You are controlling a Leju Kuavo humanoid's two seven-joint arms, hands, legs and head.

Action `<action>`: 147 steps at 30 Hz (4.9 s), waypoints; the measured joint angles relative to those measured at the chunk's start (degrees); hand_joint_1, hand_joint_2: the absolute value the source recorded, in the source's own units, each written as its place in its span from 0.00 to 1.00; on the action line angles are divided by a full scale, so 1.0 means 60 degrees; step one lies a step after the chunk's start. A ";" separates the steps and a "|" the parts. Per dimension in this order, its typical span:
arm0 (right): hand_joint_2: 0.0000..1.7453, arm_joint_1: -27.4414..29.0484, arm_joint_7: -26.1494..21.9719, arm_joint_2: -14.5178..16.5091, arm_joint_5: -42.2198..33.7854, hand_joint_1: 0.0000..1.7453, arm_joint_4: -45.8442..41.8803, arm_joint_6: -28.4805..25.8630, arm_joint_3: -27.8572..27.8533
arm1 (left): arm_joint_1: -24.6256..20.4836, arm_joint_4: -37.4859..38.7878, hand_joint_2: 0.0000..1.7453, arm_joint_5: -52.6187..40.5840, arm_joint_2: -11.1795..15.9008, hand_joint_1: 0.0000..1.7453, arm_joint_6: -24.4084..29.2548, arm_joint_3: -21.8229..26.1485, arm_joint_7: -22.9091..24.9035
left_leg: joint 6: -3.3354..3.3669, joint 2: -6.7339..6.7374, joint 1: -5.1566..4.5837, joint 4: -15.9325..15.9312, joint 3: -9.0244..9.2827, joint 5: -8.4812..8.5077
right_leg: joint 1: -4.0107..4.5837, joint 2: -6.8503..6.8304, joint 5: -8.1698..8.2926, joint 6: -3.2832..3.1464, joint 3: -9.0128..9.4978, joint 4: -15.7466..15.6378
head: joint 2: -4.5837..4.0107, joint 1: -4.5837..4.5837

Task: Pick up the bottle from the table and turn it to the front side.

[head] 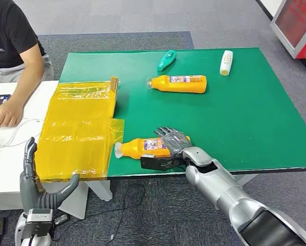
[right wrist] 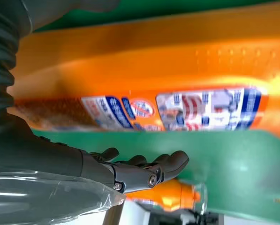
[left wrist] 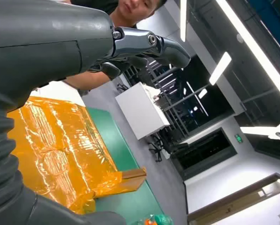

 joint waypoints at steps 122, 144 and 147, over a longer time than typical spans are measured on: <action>1.00 0.3155 -0.2684 -0.0111 -0.5514 0.99 -0.5444 -0.0688 -0.1122 | -0.3067 0.0048 1.00 0.8485 -0.0484 0.00 -0.4707 -0.2408 0.3318 | -0.0007 -0.0001 0.0000 0.0000 -0.0040 0.0002 | 0.0001 -0.0005 -0.0001 -0.0003 -0.0041 0.0001 | 0.0000 0.0001; 1.00 0.2885 -0.2532 -0.0111 -0.5323 1.00 -0.5707 -0.0756 -0.1078 | -0.3251 0.0758 1.00 0.8958 -0.0359 0.00 -0.5756 -0.2946 0.4390 | -0.0007 -0.0001 0.0000 0.0001 -0.0041 0.0002 | 0.0000 -0.0004 -0.0001 -0.0003 -0.0043 0.0001 | 0.0000 0.0000; 1.00 0.2866 -0.2543 -0.0111 -0.5287 1.00 -0.5707 -0.0754 -0.1078 | -0.3319 0.0813 1.00 0.8851 -0.0273 0.00 -0.5859 -0.3051 0.4387 | -0.0007 -0.0001 0.0000 0.0001 -0.0041 0.0002 | 0.0001 -0.0005 -0.0001 -0.0003 -0.0043 0.0001 | 0.0000 0.0000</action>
